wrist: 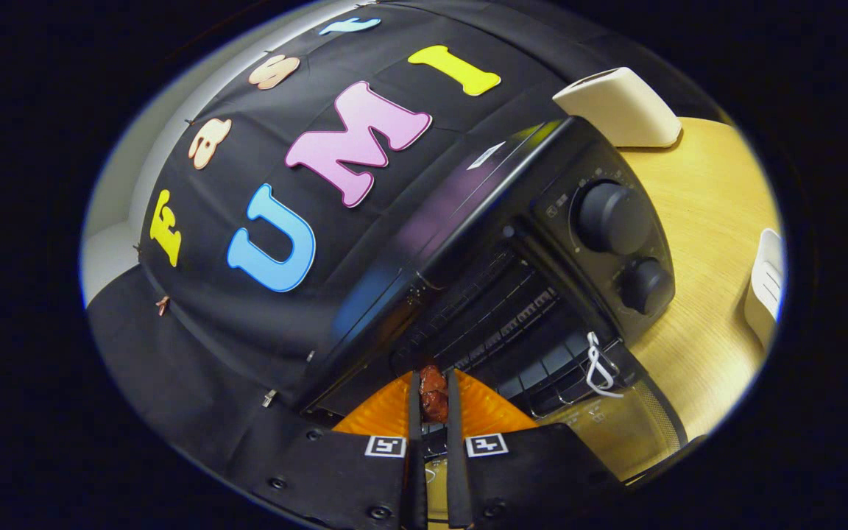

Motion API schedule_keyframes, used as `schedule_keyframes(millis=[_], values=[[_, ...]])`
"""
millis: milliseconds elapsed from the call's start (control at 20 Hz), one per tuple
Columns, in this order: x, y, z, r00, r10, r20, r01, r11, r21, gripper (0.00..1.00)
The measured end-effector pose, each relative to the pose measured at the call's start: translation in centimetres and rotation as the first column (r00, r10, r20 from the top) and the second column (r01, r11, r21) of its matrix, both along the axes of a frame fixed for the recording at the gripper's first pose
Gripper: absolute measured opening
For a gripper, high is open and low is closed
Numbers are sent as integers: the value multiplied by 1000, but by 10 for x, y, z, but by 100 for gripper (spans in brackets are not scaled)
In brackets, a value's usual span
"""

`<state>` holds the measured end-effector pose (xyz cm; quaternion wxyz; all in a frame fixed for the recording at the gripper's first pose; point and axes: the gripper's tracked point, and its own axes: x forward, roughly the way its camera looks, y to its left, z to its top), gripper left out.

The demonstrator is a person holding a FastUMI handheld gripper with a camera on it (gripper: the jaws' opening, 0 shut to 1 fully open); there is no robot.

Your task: Open the toaster oven, put the food inside, and close the toaster oven door.

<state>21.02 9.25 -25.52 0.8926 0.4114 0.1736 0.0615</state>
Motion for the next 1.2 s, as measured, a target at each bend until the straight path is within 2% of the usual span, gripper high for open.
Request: schedule_keyframes(millis=[250, 400, 450, 500, 550, 700, 900, 1050, 1200], values=[[11, -4, -12, 999, -31, 10, 31, 996, -80, 16], [11, -13, -15, 999, -47, 18, 49, 987, -154, 23], [10, -16, -13, 999, -47, 26, 50, 983, -175, 40], [6, -16, -8, 999, -38, 32, 43, 982, -184, 42], [3, -15, -7, 999, -27, 31, 33, 979, -199, 54], [-15, -17, -7, 1000, -13, 21, 19, 957, -288, 97], [-47, -14, -4, 999, 37, -32, -46, 925, -377, 98], [-77, -12, -3, 993, 81, -88, -113, 882, -458, 98], [-106, -17, -6, 984, 83, -155, -154, 832, -533, 98]])
